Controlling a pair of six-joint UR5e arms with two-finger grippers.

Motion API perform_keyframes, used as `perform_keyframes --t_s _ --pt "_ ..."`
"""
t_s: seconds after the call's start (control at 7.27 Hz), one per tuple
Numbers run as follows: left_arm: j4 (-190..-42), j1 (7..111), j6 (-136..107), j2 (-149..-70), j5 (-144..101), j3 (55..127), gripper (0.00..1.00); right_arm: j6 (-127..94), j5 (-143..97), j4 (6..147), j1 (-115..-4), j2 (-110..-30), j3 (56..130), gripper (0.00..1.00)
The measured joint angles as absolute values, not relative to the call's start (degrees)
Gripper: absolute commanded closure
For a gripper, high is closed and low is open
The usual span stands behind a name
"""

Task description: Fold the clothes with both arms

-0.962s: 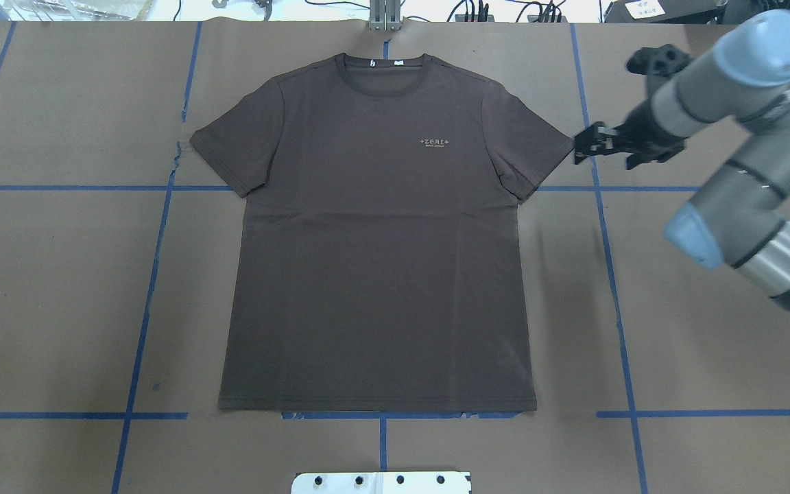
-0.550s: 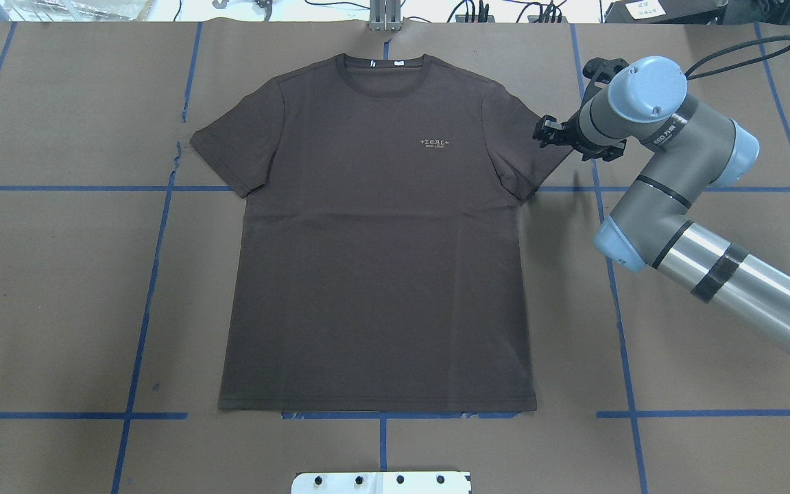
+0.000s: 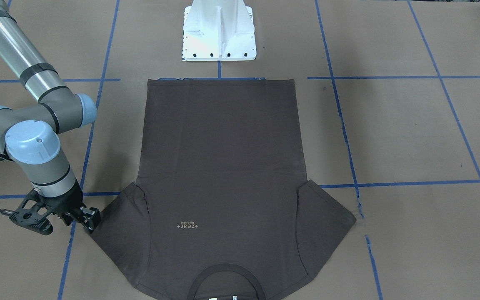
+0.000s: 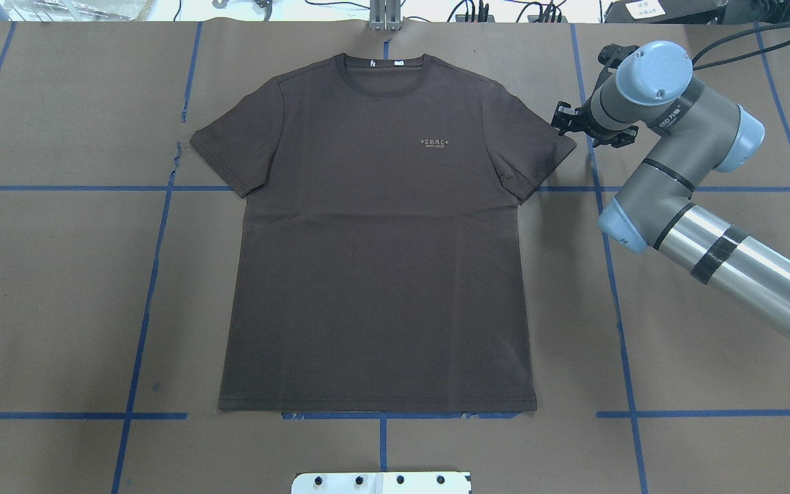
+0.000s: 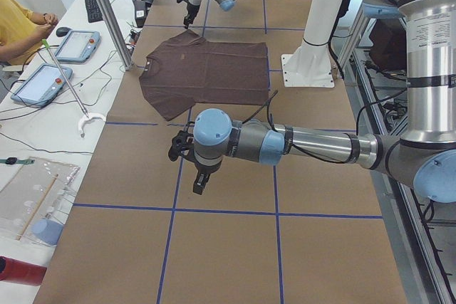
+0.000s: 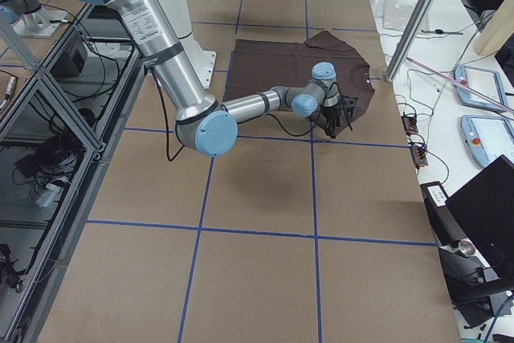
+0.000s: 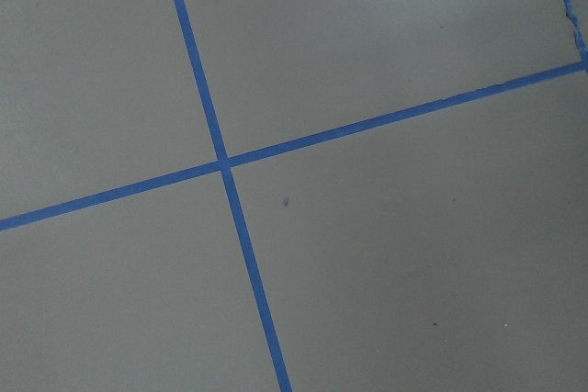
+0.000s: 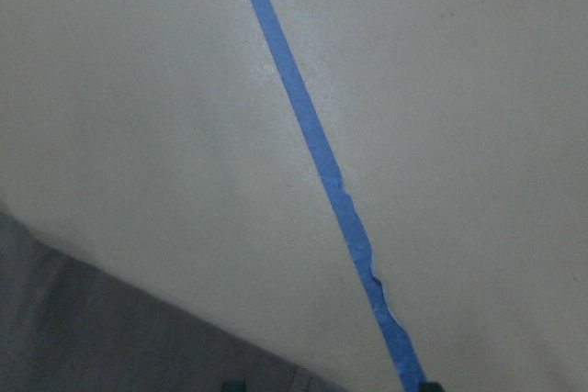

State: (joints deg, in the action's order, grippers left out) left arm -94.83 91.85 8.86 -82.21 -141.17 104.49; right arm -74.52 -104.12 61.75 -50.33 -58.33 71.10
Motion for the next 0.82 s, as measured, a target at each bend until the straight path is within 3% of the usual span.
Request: perform_keyframes --t_s 0.55,0.82 --pt "-94.8 91.8 8.9 -82.2 -141.2 104.7 0.0 -74.4 -104.2 61.5 -49.8 -56.6 68.0 0.33" --pt "-94.8 91.8 8.9 -82.2 -141.2 104.9 0.0 -74.3 -104.3 61.5 -49.5 -56.8 67.9 0.45"
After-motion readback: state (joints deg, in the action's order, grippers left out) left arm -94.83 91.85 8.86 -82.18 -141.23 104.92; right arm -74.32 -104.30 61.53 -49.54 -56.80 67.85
